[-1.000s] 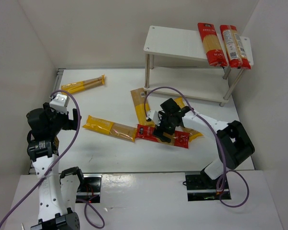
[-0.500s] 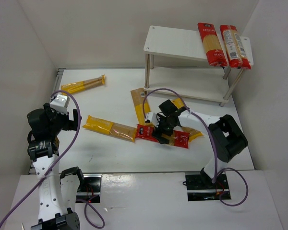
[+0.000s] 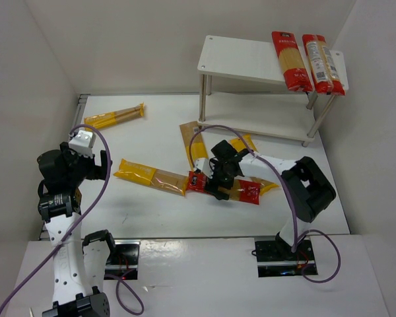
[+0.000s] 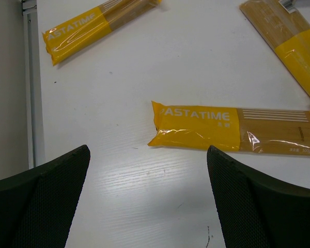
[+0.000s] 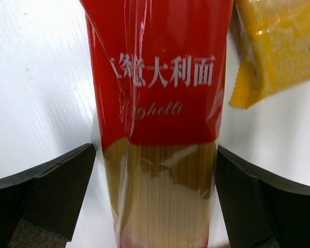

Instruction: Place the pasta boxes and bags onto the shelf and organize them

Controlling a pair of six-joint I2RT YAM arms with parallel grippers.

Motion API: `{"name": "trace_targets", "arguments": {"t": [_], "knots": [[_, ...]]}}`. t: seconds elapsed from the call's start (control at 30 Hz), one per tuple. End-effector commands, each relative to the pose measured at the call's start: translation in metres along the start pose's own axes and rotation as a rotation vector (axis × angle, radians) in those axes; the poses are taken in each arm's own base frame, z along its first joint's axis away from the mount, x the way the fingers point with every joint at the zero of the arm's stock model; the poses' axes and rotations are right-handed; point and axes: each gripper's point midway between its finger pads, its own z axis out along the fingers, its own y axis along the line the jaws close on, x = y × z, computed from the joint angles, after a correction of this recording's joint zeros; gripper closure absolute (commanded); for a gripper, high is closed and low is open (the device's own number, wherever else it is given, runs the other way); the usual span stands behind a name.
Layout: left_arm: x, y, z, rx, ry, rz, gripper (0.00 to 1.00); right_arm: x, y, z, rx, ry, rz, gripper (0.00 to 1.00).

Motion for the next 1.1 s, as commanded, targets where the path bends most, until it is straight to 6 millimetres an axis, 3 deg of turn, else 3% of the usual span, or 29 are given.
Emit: {"name": "trace_targets", "arguments": {"t": [0.0,0.07,0.3,0.4,0.5,0.53,0.6,0.7,0.8,0.87,0.9,1.0,1.07], "knots": [[-0.008,0.000,0.001,0.009,-0.037,0.021,0.01,-0.003,0.001,0.008,-0.007,0.019,0.010,0.00],[-0.008,0.000,0.001,0.009,-0.037,0.021,0.01,-0.004,-0.003,0.007,0.003,0.037,0.021,0.01],[-0.009,-0.004,0.001,0.028,-0.042,0.021,0.01,0.011,-0.007,0.011,0.040,0.092,0.025,0.20],[-0.009,-0.004,0.001,0.028,-0.042,0.021,0.01,0.025,0.003,0.016,-0.014,0.151,0.033,0.38],[-0.009,-0.004,0.001,0.028,-0.042,0.021,0.01,0.026,0.004,0.015,-0.020,0.158,0.035,0.68],[-0.009,-0.004,0.001,0.028,-0.042,0.021,0.01,0.029,0.007,0.014,-0.029,0.170,0.038,0.97],[-0.009,-0.004,0.001,0.028,-0.042,0.021,0.01,0.028,0.008,0.011,-0.026,0.168,0.046,1.00],[-0.011,-0.004,-0.001,0.026,-0.050,0.025,0.01,-0.007,0.013,-0.015,-0.057,0.053,0.073,1.00],[-0.011,-0.004,-0.001,0.026,-0.050,0.025,0.01,-0.076,-0.008,-0.073,0.039,-0.143,0.104,1.00],[-0.011,-0.004,-0.001,0.026,-0.050,0.025,0.01,-0.103,-0.012,-0.107,0.074,-0.228,0.118,1.00],[-0.011,-0.004,-0.001,0.026,-0.050,0.025,0.01,-0.126,-0.021,-0.131,0.118,-0.298,0.141,1.00],[-0.011,-0.004,-0.001,0.026,-0.050,0.025,0.01,-0.155,-0.031,-0.170,0.187,-0.377,0.150,1.00],[-0.009,-0.005,-0.001,0.028,-0.042,0.021,0.01,-0.159,-0.036,-0.182,0.223,-0.382,0.162,1.00]]}}
